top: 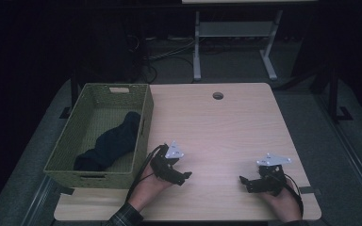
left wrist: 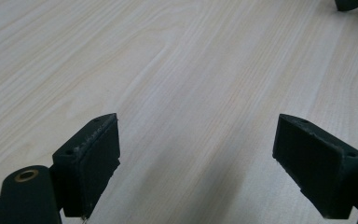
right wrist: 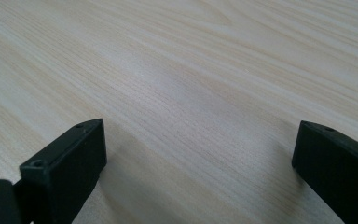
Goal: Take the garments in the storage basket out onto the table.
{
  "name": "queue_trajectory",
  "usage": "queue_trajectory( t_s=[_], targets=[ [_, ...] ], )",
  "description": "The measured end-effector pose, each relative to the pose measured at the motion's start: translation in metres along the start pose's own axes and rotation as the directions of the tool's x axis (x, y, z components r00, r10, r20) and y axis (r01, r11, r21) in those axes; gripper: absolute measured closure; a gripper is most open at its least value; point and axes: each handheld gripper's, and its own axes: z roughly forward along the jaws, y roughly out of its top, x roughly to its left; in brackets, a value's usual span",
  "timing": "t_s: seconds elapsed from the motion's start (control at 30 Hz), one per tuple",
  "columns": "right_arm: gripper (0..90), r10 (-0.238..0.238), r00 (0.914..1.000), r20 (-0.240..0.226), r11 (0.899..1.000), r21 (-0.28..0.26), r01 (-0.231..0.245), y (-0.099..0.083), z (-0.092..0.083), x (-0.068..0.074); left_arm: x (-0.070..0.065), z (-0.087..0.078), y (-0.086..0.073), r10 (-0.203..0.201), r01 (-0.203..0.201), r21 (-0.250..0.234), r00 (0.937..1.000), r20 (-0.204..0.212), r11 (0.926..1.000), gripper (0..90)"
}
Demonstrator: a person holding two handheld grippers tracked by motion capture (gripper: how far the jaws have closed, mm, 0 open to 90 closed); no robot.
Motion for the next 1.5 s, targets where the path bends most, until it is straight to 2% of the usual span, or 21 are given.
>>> queue_trajectory(
  t_s=[0.43,0.57,0.73,0.77,0.97,1.5],
  targets=[
    [2.5,0.000,1.0000,0.000,1.000,0.000,0.000,0.000,0.000,0.000,0.004,-0.005,0.011,0.003,-0.003,-0.003,0.9999,0.015,1.0000,14.2],
    [2.5,0.000,1.0000,0.000,1.000,0.000,0.000,0.000,0.000,0.000,0.004,-0.007,0.016,0.024,-0.024,0.011,0.9997,0.010,0.9996,14.2],
    [2.5,-0.001,1.0000,0.001,1.000,-0.001,0.001,0.000,0.000,0.000,0.007,-0.011,0.022,0.023,-0.023,0.004,0.9996,0.016,0.9997,14.3],
    [2.5,-0.002,1.0000,0.001,1.000,-0.001,0.002,0.000,0.000,0.000,0.008,-0.013,0.024,0.036,-0.036,0.011,0.9992,0.016,0.9993,14.2],
    [2.5,-0.002,1.0000,0.000,1.000,-0.002,0.002,0.000,0.000,0.000,0.011,-0.016,0.028,0.025,-0.025,-0.008,0.9996,0.016,0.9997,14.4],
    [2.5,-0.001,1.0000,-0.002,1.000,-0.002,0.001,0.000,0.000,0.000,0.016,-0.027,0.041,0.044,-0.044,-0.006,0.9983,0.038,0.9990,14.4]
  ],
)
